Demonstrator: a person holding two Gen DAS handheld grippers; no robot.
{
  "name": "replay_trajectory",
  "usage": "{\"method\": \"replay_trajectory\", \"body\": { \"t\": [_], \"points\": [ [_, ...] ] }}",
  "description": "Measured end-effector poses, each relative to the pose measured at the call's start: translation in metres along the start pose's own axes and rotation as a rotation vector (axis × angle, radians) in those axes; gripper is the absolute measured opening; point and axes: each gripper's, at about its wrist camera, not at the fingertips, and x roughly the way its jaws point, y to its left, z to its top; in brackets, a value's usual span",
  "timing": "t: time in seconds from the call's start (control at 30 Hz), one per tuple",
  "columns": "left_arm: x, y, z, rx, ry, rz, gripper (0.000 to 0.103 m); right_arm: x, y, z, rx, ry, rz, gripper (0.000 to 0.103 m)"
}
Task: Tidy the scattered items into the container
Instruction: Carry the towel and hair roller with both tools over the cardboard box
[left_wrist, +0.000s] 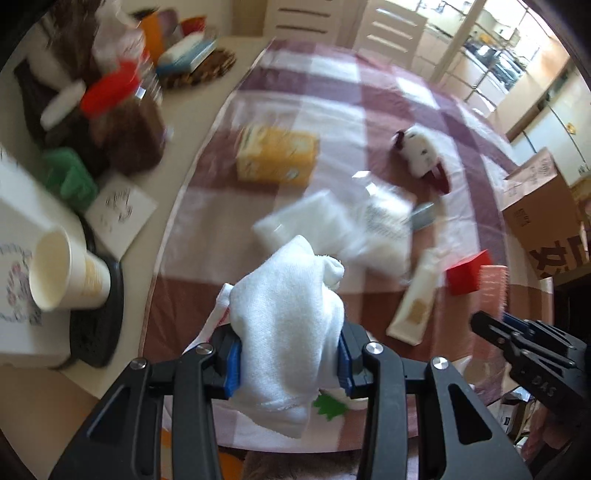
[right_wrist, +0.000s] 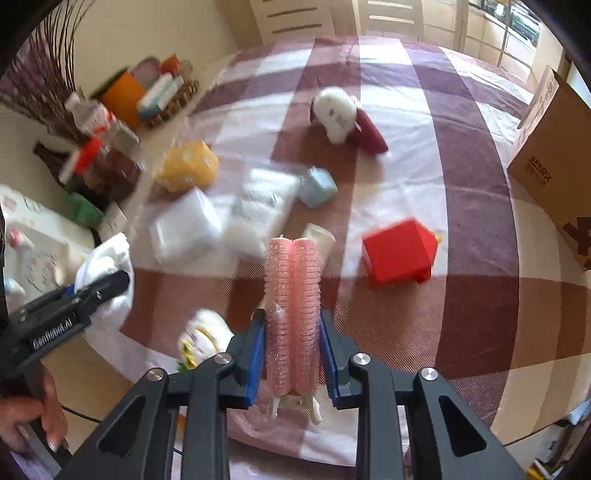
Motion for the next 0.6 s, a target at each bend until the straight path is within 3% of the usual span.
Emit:
{"method": "replay_trajectory", "body": {
  "t": [0.27,0.4,0.6],
  "points": [
    [-0.011,-0.064,0.061,0.074,-0.053,-0.06,0.04,-0.051,-0.003,0.041,0.026,-0.141,0.016,0.027],
    [-0.025,-0.089,0.078,0.124,-0.091,-0.079,0.041,-0.077,-0.013,0.062,0.046,-0.207,0.007,0.027],
    [-0.036,-0.129,0.089,0.193,-0.111,-0.099,0.041,-0.102,-0.025,0.064,0.056,-0.256,-0.025,0.027]
  ]
}}
